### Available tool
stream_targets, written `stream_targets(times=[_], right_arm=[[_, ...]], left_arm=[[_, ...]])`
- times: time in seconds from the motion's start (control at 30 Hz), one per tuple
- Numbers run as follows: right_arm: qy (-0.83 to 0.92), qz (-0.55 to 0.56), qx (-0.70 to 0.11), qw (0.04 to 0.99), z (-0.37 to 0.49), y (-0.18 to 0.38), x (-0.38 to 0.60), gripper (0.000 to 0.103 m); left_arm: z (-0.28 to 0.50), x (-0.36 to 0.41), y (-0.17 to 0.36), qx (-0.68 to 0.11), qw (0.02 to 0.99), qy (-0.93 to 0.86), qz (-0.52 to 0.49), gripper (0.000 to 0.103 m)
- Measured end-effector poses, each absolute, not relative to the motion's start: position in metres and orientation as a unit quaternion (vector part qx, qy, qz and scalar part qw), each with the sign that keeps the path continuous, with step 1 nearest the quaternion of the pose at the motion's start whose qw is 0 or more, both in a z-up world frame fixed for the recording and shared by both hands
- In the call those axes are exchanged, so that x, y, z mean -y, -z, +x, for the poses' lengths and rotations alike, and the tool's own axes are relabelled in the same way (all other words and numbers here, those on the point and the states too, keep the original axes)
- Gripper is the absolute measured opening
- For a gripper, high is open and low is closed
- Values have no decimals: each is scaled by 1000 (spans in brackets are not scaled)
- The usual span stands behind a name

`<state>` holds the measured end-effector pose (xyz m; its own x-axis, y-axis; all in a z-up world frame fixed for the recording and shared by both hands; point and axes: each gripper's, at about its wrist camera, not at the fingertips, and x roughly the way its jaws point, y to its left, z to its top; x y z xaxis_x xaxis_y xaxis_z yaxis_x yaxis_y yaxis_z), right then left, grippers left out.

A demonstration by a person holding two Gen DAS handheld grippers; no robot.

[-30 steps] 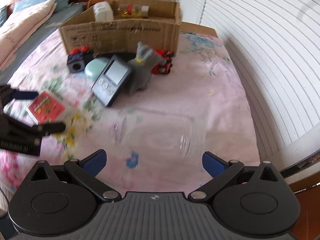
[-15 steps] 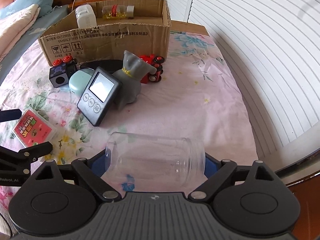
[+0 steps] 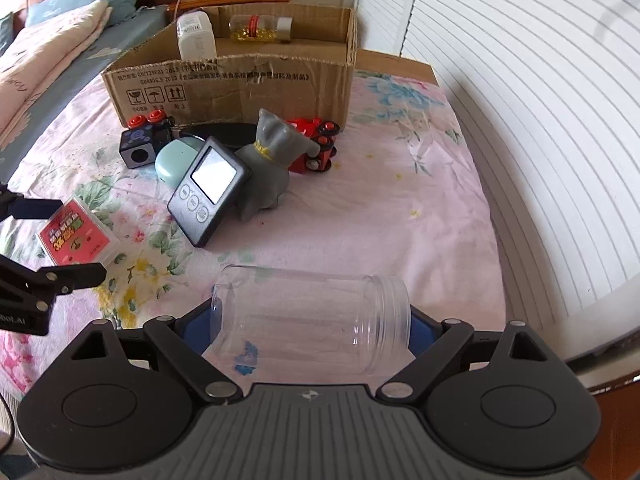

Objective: Organize rigid objects
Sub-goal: 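Grasp clear plastic jar with right tool while left tool holds card pack, then carry card pack and jar into the cardboard box and open both tools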

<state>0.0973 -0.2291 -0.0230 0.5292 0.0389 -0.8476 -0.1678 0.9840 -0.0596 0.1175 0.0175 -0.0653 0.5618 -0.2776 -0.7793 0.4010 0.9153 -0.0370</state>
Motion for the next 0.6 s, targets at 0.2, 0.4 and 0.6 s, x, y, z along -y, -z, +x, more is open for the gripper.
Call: stream_targets(times=[0.2,0.4,0.6], right_arm=[[-78,-77,-470,876,101,12,233,94],[-99,-79,-451,884,112,-3,233,94],[-120,-81,-424,894,127,-23,230,94]], left_arm=[[126,-18,44,-427,878,200,86,89],[145,-18,19,-409,886,201,88,89],[181,-14,-8,-382,900,189,93,89]])
